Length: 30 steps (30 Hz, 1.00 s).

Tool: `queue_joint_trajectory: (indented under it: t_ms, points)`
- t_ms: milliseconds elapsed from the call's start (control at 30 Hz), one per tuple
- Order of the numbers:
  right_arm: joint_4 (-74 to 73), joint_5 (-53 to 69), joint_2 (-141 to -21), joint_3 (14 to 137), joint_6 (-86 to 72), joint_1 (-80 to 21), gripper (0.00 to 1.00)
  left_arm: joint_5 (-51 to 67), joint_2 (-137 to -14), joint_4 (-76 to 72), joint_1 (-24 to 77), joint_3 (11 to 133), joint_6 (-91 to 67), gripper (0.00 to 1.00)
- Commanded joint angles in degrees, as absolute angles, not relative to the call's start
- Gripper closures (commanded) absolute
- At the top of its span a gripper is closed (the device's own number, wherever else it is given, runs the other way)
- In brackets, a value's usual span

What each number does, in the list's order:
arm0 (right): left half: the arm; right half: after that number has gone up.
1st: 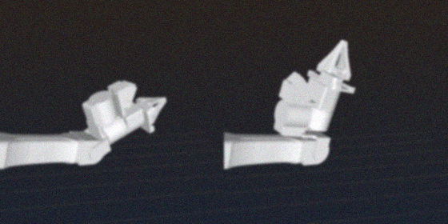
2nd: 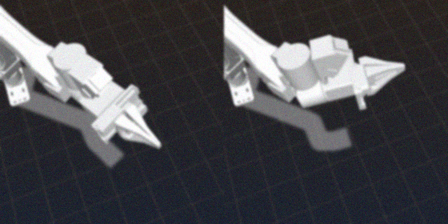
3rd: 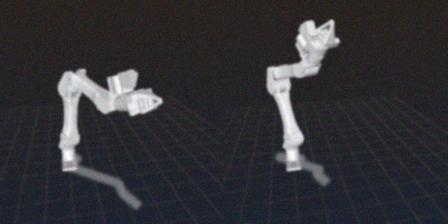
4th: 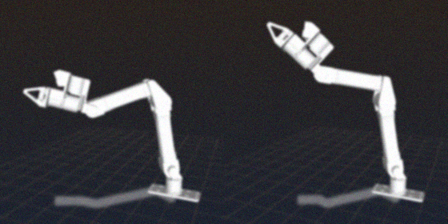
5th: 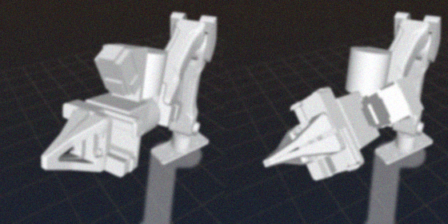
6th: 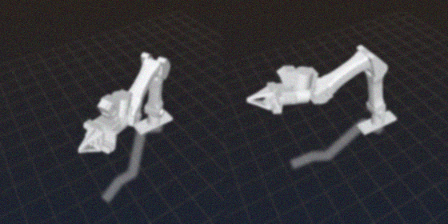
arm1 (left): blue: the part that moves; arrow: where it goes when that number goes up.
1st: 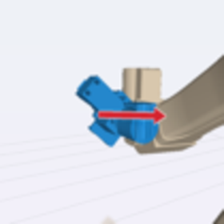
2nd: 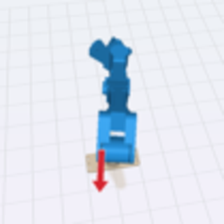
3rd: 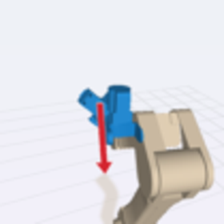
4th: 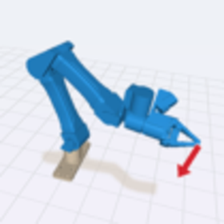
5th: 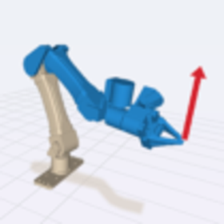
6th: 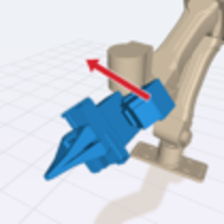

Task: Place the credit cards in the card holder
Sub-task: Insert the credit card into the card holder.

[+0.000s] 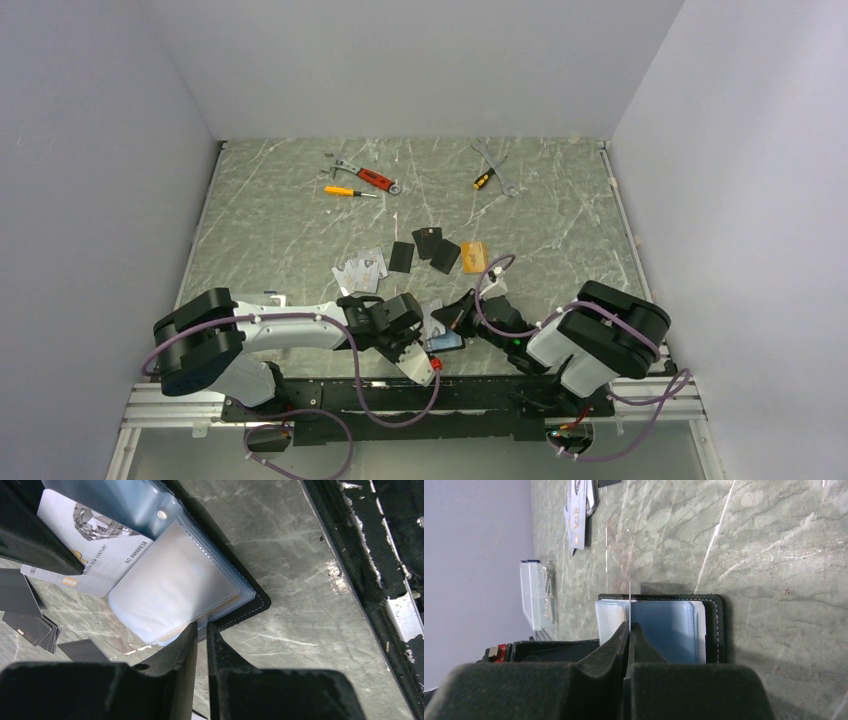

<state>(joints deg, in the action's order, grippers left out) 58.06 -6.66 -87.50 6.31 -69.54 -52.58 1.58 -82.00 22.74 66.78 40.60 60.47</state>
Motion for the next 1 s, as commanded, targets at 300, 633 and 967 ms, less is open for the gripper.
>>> queue_joint_trajectory:
  t_ms: [300,633,967]
  points:
    - [69.7,-8.6,-89.2,2.1,-74.7,-54.0,1.0,4.1,-84.1,24.6,68.2,39.7,57.7,0.89]
    - [71.4,-8.6,-90.1,2.5,-74.6,-55.2,1.0,3.5,-85.0,25.4,68.4,40.5,56.0,0.91]
    - [72.6,-7.8,-93.2,2.4,-75.7,-55.2,1.0,3.2,-85.2,25.4,68.4,41.2,54.7,0.94]
